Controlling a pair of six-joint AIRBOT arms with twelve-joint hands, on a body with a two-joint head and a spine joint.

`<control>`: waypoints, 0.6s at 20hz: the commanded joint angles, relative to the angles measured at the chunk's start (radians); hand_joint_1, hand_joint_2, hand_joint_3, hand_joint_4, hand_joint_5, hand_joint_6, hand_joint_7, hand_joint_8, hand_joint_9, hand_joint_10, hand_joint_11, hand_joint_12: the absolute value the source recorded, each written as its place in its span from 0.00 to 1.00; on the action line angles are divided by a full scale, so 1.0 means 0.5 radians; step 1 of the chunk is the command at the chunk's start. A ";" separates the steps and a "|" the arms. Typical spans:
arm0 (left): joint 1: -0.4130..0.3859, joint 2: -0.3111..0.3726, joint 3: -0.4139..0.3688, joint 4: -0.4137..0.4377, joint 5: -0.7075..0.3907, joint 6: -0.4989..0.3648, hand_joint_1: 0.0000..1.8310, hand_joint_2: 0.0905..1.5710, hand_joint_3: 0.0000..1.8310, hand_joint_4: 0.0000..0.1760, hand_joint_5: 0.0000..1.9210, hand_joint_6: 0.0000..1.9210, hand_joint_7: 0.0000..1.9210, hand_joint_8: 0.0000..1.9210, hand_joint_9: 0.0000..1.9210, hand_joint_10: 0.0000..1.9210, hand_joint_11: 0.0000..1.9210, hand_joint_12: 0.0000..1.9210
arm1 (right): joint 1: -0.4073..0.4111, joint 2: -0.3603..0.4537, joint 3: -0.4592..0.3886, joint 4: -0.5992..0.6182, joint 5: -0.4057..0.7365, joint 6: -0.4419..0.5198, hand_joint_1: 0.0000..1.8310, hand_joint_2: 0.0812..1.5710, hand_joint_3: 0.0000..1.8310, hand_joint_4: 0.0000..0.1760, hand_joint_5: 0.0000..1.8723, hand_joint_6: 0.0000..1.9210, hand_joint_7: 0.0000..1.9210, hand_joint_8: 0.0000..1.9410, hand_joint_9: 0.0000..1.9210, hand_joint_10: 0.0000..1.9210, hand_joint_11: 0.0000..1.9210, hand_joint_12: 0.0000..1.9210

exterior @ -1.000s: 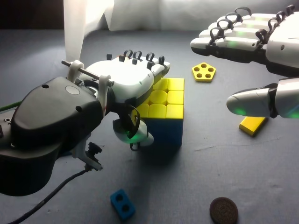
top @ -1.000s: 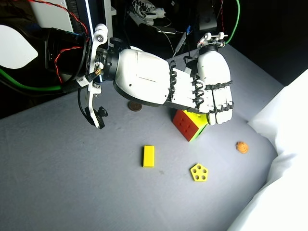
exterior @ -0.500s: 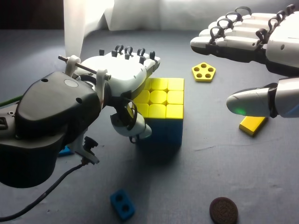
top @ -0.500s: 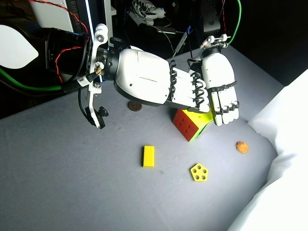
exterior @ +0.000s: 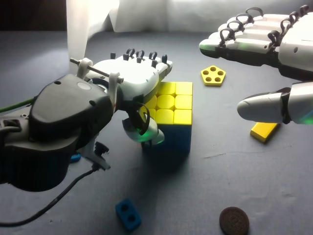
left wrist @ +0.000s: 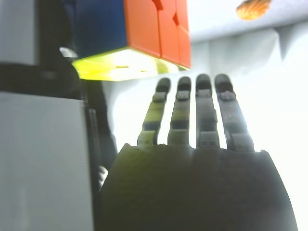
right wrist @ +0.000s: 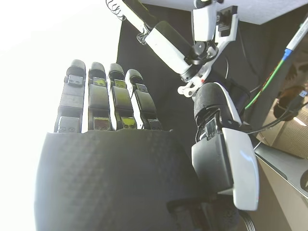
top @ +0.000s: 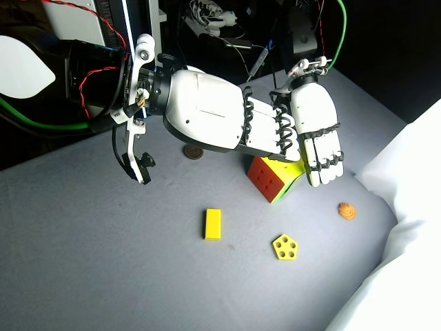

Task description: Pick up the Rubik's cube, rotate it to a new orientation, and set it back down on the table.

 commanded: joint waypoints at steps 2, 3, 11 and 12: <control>-0.012 -0.005 0.019 0.103 -0.066 0.005 0.49 0.62 0.01 0.00 0.00 0.00 0.00 0.00 0.00 0.00 0.00 0.00 | 0.021 0.007 -0.005 0.042 0.221 0.003 0.00 0.83 0.00 0.00 0.00 0.00 0.02 0.01 0.00 0.00 0.00 0.00; -0.011 -0.011 0.027 0.103 -0.066 0.005 0.51 0.62 0.00 0.00 0.00 0.00 0.00 0.00 0.00 0.00 0.00 0.00 | 0.021 0.007 -0.005 0.042 0.221 0.003 0.00 0.83 0.00 0.00 0.00 0.00 0.02 0.00 0.00 0.00 0.00 0.00; 0.026 -0.063 0.078 0.093 -0.065 0.005 0.51 0.61 0.00 0.00 0.00 0.00 0.00 0.00 0.00 0.00 0.00 0.00 | 0.021 0.007 -0.005 0.041 0.222 -0.001 0.00 0.82 0.00 0.00 0.00 0.00 0.02 0.00 0.00 0.00 0.00 0.00; 0.030 -0.073 0.093 0.093 -0.056 0.005 0.50 0.60 0.00 0.00 0.00 0.00 0.00 0.00 0.00 0.00 0.00 0.00 | 0.021 0.007 -0.005 0.041 0.222 -0.001 0.00 0.83 0.00 0.00 0.00 0.00 0.01 0.00 0.00 0.00 0.00 0.00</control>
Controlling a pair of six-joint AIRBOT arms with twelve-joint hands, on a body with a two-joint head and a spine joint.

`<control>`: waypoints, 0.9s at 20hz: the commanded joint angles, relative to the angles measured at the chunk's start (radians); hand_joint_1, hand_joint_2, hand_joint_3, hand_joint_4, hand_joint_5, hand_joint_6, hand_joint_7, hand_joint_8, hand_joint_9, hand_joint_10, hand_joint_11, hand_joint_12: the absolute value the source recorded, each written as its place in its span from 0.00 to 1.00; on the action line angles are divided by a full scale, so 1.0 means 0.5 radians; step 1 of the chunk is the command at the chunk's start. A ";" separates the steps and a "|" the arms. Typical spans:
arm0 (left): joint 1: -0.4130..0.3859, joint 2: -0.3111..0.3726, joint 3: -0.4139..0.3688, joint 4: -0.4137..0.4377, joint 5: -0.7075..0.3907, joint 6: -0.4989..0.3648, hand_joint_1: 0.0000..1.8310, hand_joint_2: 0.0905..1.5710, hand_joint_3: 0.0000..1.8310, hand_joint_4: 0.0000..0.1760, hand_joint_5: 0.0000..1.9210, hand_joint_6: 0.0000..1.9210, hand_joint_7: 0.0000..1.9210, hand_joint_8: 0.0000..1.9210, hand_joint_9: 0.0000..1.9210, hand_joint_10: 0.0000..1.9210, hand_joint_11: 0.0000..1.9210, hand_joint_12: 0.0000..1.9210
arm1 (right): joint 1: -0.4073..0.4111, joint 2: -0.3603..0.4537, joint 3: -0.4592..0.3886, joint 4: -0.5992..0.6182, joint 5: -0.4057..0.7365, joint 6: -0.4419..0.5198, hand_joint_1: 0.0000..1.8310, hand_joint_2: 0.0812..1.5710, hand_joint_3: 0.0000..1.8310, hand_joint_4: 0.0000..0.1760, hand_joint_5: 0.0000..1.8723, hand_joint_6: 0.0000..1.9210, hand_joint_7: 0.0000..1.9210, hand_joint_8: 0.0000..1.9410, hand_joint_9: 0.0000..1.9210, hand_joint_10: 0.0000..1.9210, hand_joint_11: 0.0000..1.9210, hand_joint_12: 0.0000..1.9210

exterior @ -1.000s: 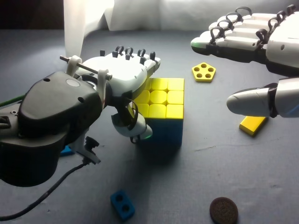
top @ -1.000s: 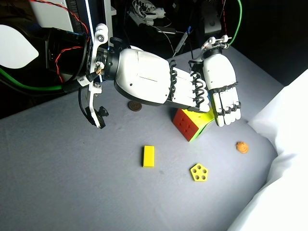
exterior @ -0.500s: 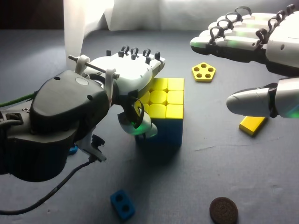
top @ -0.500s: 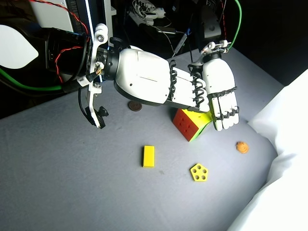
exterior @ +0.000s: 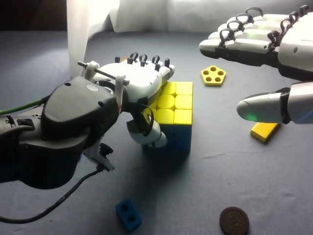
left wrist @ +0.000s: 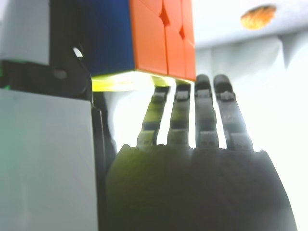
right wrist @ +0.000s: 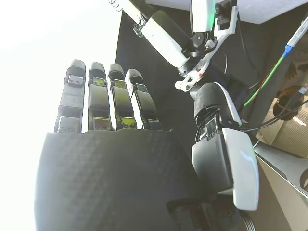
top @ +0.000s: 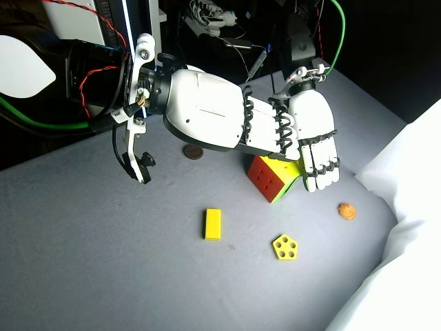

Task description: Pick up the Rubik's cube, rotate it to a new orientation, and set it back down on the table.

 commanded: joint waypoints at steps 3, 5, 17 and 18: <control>-0.001 -0.021 0.052 0.107 -0.031 0.005 0.51 0.60 0.00 0.00 0.00 0.00 0.00 0.00 0.00 0.00 0.00 0.00 | 0.021 0.008 -0.003 0.041 0.221 -0.001 0.00 0.83 0.00 0.00 0.00 0.00 0.00 0.00 0.00 0.00 0.00 0.00; 0.001 -0.032 0.068 0.100 -0.030 0.005 0.51 0.60 0.00 0.00 0.00 0.00 0.00 0.00 0.00 0.00 0.00 0.00 | 0.021 0.008 -0.003 0.041 0.221 -0.001 0.00 0.83 0.00 0.00 0.00 0.00 0.00 0.00 0.00 0.00 0.00 0.00; 0.011 -0.038 0.081 0.079 -0.039 0.005 0.51 0.60 0.00 0.00 0.00 0.00 0.00 0.00 0.00 0.00 0.00 0.00 | 0.020 0.008 -0.005 0.040 0.241 -0.001 0.00 0.83 0.00 0.00 0.00 0.00 0.02 0.00 0.01 0.00 0.00 0.00; 0.011 -0.038 0.081 0.078 -0.039 0.005 0.52 0.59 0.00 0.00 0.00 0.00 0.00 0.00 0.00 0.00 0.00 0.00 | 0.020 0.008 -0.005 0.040 0.241 -0.002 0.00 0.83 0.00 0.00 0.00 0.00 0.02 0.00 0.01 0.00 0.00 0.00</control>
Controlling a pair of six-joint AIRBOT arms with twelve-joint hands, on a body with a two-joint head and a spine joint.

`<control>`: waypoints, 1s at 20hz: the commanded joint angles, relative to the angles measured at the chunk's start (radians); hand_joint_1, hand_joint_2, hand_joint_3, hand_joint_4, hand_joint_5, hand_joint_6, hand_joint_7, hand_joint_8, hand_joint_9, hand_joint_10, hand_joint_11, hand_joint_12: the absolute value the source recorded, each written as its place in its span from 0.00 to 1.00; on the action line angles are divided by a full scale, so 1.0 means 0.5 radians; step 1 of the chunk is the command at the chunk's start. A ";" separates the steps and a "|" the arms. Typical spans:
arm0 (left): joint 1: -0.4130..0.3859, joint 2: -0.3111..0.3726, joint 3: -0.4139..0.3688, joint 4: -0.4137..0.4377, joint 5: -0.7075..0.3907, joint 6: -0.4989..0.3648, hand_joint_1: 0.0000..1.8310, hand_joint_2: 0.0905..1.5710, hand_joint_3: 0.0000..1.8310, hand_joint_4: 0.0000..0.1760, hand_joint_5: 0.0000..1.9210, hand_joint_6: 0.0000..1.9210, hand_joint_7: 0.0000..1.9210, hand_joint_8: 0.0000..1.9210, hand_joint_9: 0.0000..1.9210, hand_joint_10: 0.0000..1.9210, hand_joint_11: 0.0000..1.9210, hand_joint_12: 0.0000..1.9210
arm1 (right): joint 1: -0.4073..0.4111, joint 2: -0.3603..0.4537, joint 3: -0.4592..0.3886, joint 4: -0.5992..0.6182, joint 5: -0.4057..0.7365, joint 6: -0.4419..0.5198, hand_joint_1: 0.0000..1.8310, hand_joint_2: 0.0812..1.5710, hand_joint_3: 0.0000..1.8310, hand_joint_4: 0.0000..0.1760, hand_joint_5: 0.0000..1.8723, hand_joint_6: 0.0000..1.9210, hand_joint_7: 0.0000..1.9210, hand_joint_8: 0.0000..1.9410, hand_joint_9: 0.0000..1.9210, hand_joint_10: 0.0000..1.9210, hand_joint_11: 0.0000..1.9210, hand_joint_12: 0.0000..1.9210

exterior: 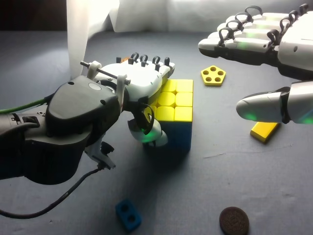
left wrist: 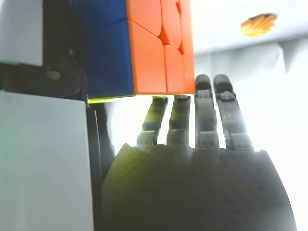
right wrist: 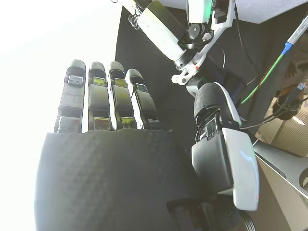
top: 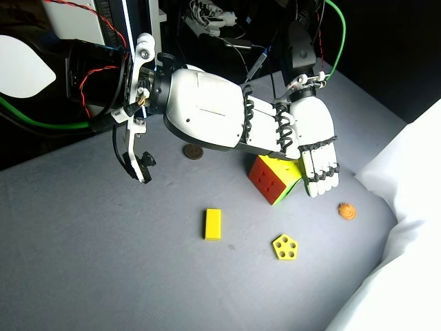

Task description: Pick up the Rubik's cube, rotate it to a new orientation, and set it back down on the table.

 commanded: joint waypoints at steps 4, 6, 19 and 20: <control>-0.004 0.001 0.008 0.078 -0.071 0.007 0.47 0.69 0.00 0.00 0.10 0.01 0.17 0.01 0.18 0.02 0.00 0.40 | 0.020 0.007 -0.006 0.041 0.225 -0.006 0.00 0.83 0.00 0.00 0.00 0.00 0.02 0.00 0.01 0.00 0.00 0.00; -0.004 0.001 0.005 0.076 -0.071 0.007 0.50 0.73 0.00 0.00 0.20 0.03 0.29 0.04 0.29 0.06 0.01 0.57 | 0.020 0.007 -0.007 0.040 0.225 -0.008 0.00 0.83 0.00 0.00 0.00 0.00 0.02 0.00 0.00 0.00 0.00 0.00; -0.107 0.044 -0.056 0.016 -0.071 0.030 0.59 0.87 0.00 0.00 0.28 0.79 0.28 0.96 0.16 0.88 0.12 0.98 | 0.020 0.007 -0.007 0.096 0.299 -0.227 0.00 0.83 0.00 0.00 0.00 0.00 0.03 0.00 0.01 0.00 0.00 0.00; -0.129 0.061 -0.074 -0.024 -0.071 0.077 0.59 0.86 0.00 0.00 0.28 0.78 0.29 0.95 0.16 0.88 0.12 0.98 | 0.017 0.008 -0.006 0.156 0.314 -0.290 0.00 0.83 0.00 0.00 0.00 0.00 0.03 0.00 0.01 0.00 0.00 0.00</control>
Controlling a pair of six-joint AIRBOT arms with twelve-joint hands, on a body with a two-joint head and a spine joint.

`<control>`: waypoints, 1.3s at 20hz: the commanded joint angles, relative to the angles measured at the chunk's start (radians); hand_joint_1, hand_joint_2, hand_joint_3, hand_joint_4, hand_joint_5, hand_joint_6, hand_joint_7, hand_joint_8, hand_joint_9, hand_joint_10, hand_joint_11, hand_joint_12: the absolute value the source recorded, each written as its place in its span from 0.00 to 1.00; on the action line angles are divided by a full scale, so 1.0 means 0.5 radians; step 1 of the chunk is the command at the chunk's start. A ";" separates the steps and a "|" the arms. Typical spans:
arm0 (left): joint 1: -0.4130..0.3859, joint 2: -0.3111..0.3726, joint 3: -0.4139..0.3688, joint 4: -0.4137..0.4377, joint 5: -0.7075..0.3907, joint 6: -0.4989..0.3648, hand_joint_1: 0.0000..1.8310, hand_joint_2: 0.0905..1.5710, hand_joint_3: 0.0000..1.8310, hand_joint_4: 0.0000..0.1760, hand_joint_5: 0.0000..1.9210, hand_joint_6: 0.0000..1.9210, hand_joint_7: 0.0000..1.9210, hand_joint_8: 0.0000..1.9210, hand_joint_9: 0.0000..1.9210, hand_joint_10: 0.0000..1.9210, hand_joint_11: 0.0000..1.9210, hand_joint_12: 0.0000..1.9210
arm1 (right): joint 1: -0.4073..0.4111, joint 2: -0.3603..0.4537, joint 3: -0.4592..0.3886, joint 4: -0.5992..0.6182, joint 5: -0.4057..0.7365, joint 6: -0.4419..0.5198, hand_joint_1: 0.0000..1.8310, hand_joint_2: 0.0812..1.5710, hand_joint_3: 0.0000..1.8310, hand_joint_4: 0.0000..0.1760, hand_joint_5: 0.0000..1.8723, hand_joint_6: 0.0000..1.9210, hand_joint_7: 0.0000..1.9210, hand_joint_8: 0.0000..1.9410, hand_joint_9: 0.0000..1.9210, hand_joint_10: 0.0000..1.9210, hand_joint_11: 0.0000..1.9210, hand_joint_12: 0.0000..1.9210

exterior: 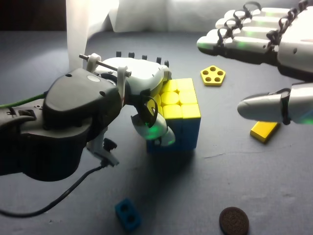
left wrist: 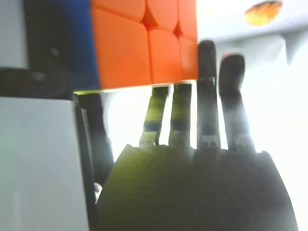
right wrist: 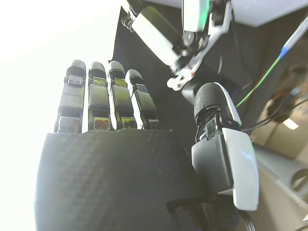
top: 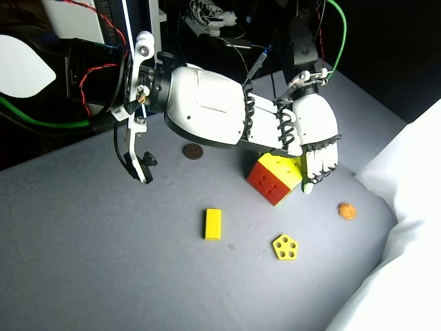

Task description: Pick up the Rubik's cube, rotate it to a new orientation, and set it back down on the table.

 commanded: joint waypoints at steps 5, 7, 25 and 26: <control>-0.162 0.121 -0.112 -0.007 -0.038 0.126 0.59 0.87 0.00 0.00 0.29 0.77 0.27 0.97 0.14 0.89 0.11 0.99 | -0.008 0.067 -0.004 0.132 0.266 -0.050 0.00 0.83 0.00 0.00 0.10 0.01 0.28 0.12 0.14 0.43 0.00 0.68; -0.220 0.156 -0.157 -0.067 -0.032 0.195 0.59 0.86 0.00 0.00 0.29 0.77 0.28 0.95 0.15 0.86 0.10 0.97 | -0.037 0.107 -0.004 0.212 0.337 -0.050 0.00 0.84 0.00 0.00 0.11 0.00 0.25 0.39 0.14 0.67 0.00 0.84; -0.389 0.211 -0.234 -0.141 0.020 0.199 0.57 0.87 0.00 0.03 0.30 0.83 0.26 0.93 0.16 0.87 0.14 0.95 | -0.052 0.200 -0.021 -0.149 0.144 0.276 0.00 0.84 0.00 0.00 0.04 0.00 0.40 0.97 0.47 1.00 0.42 1.00; -0.390 0.211 -0.235 -0.142 0.022 0.199 0.57 0.87 0.00 0.05 0.27 0.84 0.28 0.91 0.16 0.84 0.12 0.96 | -0.041 0.169 -0.021 -0.149 0.095 0.276 0.00 0.85 0.00 0.00 0.06 0.01 0.40 0.99 0.47 1.00 0.42 1.00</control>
